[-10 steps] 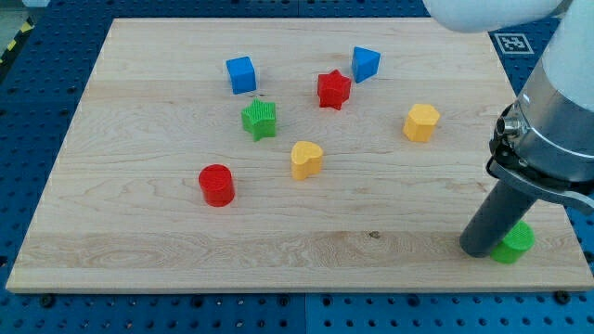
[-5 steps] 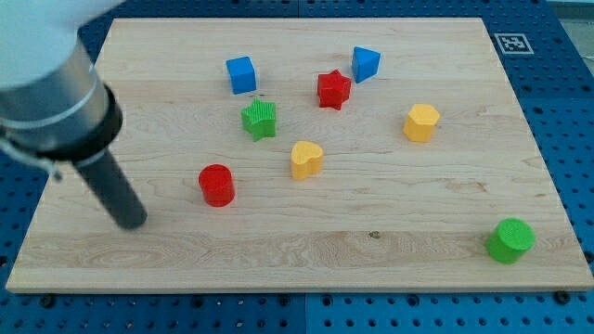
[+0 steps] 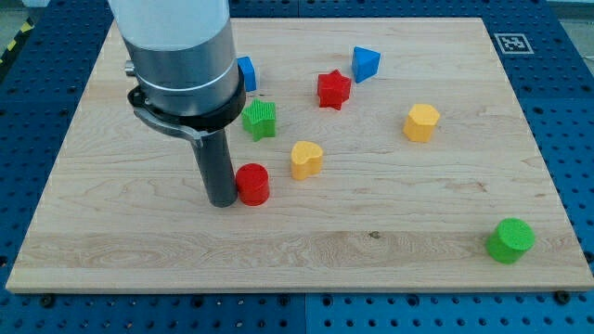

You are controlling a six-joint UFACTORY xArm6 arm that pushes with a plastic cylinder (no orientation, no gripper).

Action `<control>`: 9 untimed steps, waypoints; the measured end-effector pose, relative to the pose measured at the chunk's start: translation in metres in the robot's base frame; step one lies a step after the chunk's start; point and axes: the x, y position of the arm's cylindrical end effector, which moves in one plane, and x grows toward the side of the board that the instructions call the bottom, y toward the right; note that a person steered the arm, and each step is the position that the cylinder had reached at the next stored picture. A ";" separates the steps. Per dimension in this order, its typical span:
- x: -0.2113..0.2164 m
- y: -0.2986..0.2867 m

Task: Move the red circle diagonally to the green circle

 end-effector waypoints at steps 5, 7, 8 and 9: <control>-0.021 0.010; -0.009 0.078; 0.013 0.120; 0.014 0.163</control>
